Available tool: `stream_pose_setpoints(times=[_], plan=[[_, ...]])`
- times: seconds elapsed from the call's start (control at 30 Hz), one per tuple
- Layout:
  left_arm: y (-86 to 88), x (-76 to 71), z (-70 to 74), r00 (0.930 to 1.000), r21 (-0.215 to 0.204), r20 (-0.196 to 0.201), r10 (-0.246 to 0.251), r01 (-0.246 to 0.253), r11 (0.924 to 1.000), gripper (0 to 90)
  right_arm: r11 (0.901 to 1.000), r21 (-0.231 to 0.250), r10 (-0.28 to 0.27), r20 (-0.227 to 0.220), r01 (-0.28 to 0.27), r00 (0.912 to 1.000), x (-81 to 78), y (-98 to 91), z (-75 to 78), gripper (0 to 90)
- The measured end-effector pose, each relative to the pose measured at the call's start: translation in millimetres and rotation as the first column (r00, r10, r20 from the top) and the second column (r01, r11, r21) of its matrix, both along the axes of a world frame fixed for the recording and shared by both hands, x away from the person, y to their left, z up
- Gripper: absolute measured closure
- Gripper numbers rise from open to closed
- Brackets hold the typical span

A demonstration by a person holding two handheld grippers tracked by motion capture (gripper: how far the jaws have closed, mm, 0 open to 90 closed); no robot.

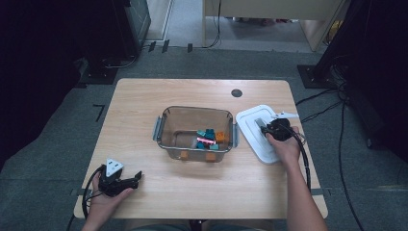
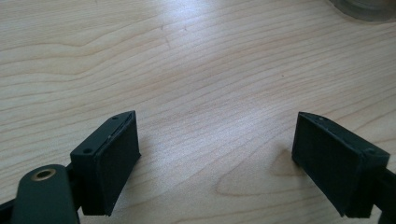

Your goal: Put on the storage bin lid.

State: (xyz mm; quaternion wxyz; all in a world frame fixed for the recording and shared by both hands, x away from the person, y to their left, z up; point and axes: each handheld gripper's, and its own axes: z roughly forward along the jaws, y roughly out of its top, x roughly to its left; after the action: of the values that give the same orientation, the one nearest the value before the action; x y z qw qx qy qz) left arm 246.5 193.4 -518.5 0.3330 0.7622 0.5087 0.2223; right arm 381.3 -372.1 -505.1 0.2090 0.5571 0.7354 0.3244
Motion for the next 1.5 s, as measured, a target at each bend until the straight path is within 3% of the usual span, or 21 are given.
stream_pose_setpoints(times=[0.23, 0.4, 0.53, 0.57, 0.67, 0.93, 1.1, 1.5], plan=[[0.2, 0.0, 0.1, 1.0, 0.002, -0.001, -0.002, 0.002, 1.0, 14.7, 0.9999, -0.008, -0.008, -0.031, 0.008, 0.9995, -29.6, 0.7, 2.7, 68.0], [0.0, 0.0, 0.0, 1.0, 0.001, 0.0, -0.001, 0.001, 1.0, 14.7, 0.9998, 0.001, 0.022, -0.048, -0.022, 0.9986, -56.5, 4.0, 3.7, 67.7], [0.0, 0.0, 0.0, 1.0, 0.002, 0.0, -0.001, 0.001, 1.0, 14.7, 0.9993, 0.011, 0.035, -0.056, -0.035, 0.9978, -69.4, 5.7, 4.1, 56.3], [0.0, 0.0, 0.0, 1.0, 0.002, 0.0, -0.001, 0.001, 1.0, 14.7, 0.9997, 0.002, 0.025, -0.054, -0.024, 0.9982, -71.8, 6.1, 3.9, 56.4], [0.1, 0.0, 0.1, 1.0, 0.003, -0.001, -0.001, 0.001, 1.0, 14.7, 0.9995, -0.029, 0.013, -0.019, -0.014, 0.9997, -78.1, 7.8, 1.9, 67.9], [0.5, -0.3, 0.2, 1.0, 0.004, -0.002, -0.002, 0.002, 1.0, 14.7, 0.9996, 0.027, 0.0, -0.013, 0.0, 0.9999, -75.4, 0.5, 6.9, 68.4], [0.7, -0.4, 0.4, 1.0, 0.005, -0.004, -0.004, 0.004, 1.0, 14.7, 0.9991, 0.036, -0.022, 0.013, 0.021, 0.9997, -71.7, -6.1, 23.8, 68.4], [0.7, -0.7, 0.2, 1.0, 0.004, -0.002, -0.003, 0.003, 1.0, 14.7, 0.9995, 0.033, -0.005, 0.075, 0.002, 0.9972, -63.7, -7.2, 68.5, 68.4]])
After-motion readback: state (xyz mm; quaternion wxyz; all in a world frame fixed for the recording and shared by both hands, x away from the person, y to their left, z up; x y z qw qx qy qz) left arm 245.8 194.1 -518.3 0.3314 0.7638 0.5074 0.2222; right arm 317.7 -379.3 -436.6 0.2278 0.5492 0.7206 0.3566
